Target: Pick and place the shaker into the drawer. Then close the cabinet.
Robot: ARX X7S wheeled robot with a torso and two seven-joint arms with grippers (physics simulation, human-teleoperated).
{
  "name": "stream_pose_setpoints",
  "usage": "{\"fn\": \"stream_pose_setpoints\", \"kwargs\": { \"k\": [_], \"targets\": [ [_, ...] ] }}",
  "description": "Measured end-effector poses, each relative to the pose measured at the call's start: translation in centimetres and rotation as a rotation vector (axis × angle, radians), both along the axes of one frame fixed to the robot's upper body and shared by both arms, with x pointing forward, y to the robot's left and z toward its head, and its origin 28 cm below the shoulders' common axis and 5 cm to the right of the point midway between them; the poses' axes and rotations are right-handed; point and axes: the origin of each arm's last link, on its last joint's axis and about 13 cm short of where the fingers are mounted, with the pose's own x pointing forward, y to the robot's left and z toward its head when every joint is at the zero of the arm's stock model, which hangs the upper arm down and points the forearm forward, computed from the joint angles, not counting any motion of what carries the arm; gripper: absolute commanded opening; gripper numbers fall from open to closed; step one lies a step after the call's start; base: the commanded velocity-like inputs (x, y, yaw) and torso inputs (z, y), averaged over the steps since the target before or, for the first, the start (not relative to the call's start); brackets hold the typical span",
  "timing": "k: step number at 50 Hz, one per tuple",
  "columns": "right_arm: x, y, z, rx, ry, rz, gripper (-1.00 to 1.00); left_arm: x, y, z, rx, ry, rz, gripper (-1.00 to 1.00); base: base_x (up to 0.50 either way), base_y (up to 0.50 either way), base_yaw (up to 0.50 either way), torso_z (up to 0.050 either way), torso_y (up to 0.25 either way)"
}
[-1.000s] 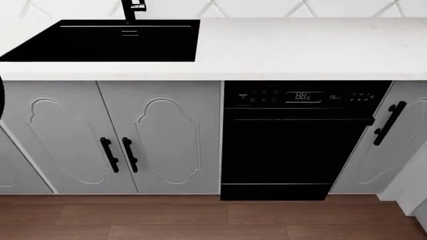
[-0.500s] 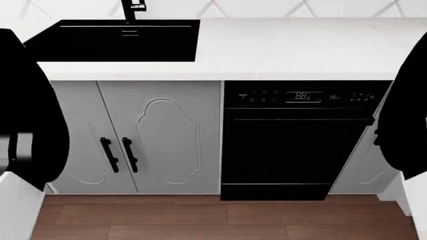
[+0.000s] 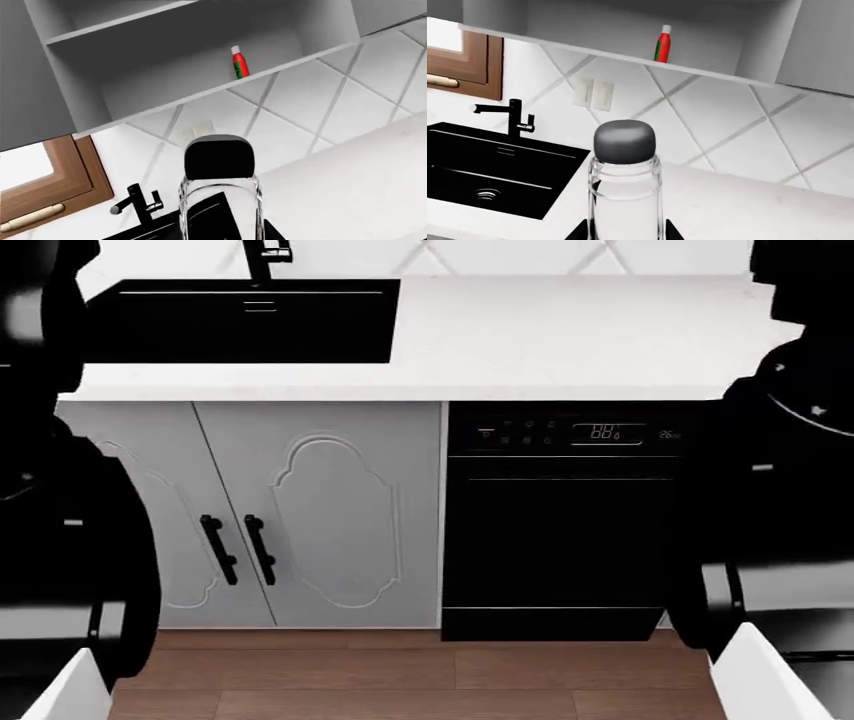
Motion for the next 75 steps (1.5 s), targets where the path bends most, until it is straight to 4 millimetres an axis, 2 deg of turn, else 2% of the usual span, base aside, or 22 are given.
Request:
{"fn": "stream_pose_setpoints", "kwargs": {
  "k": [11,25,75],
  "targets": [
    [0.8,-0.1,-2.8,0.004,0.108,0.005,-1.00,0.7,0.1,-2.8,0.032,0.125,-0.005,-1.00,0.00,0.00,0.00,0.000,0.000],
    [1.0,-0.3,-4.9,-0.005,0.184,-0.001,-1.00,1.0,0.0,-4.4,0.048,0.186,-0.006,-1.00,0.00,0.01,0.00,0.000,0.000],
    [0.7,-0.5,-6.2,-0.030,0.206,-0.014,-1.00,0.9,-0.4,-5.2,0.047,0.208,-0.021,-1.00,0.00,0.50,0.00,0.000,0.000]
  ]
}}
